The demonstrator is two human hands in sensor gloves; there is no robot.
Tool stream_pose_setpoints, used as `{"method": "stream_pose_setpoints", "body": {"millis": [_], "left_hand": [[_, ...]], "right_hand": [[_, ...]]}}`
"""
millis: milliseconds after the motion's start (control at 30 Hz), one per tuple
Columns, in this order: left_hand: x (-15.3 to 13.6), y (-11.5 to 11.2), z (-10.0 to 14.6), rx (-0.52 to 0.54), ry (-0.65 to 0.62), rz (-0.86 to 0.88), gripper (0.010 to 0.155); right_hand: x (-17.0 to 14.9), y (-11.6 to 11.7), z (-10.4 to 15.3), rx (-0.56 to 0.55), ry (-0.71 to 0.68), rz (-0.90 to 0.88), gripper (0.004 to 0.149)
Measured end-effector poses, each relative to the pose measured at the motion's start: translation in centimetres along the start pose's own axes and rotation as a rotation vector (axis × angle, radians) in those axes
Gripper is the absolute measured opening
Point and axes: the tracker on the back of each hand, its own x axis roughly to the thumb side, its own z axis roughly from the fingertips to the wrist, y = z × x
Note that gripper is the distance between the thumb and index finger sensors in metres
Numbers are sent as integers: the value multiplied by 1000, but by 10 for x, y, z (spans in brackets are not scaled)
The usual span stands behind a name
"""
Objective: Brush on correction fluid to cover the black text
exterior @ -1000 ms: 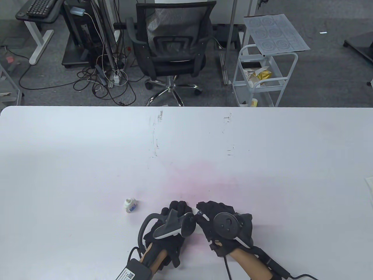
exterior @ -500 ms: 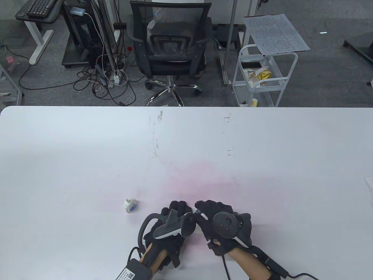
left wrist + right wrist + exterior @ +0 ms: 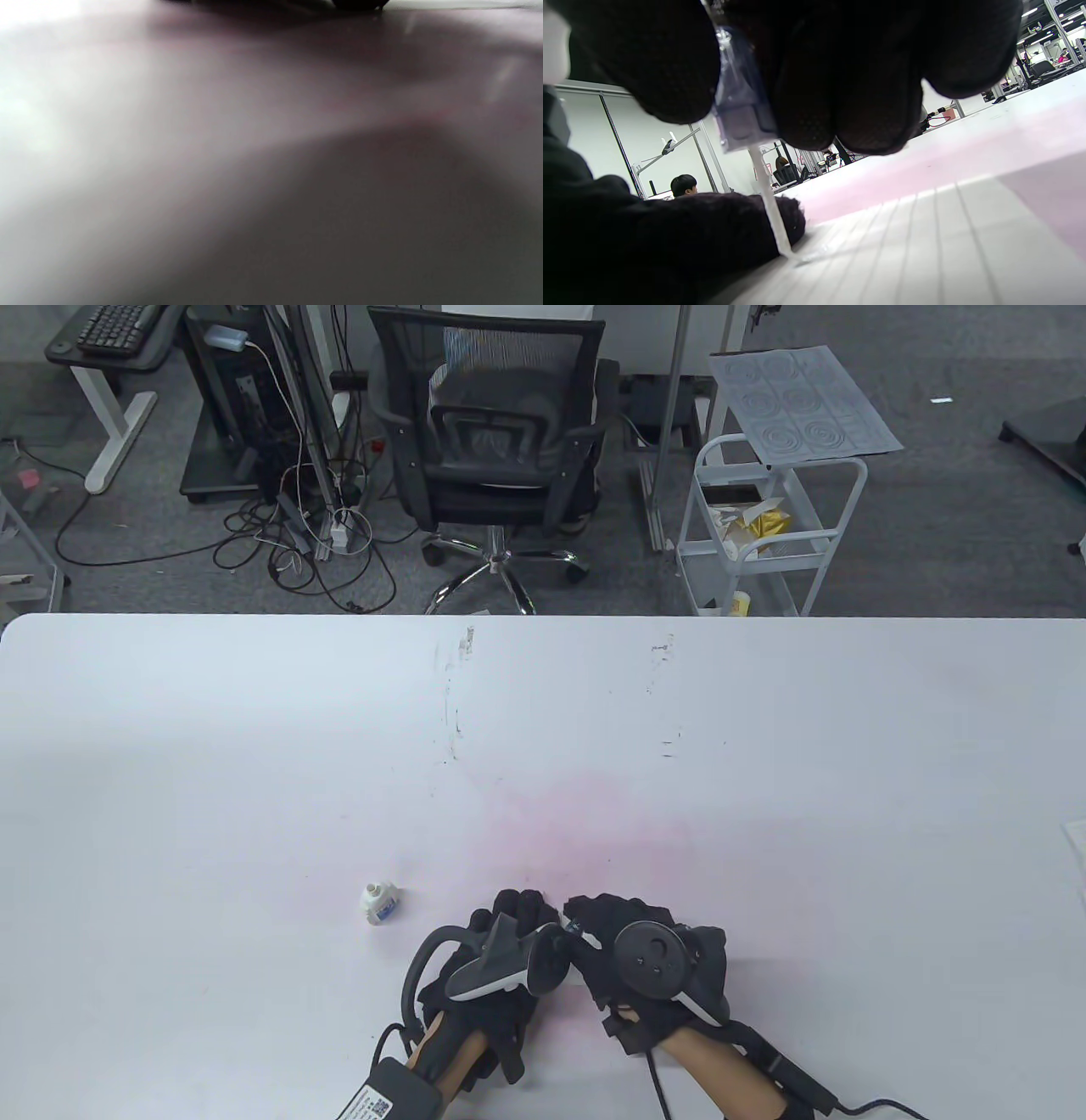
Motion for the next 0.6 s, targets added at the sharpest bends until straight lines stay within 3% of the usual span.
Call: {"method": "stream_pose_setpoints", "body": {"millis": [233,600], "left_hand": [[0,0,0,0,0,0,65],[0,0,0,0,0,0,65]], "right_hand": [[-5,-9,0,-51,12,9,50],[-3,-2,1,-1,10,-12,50]]}}
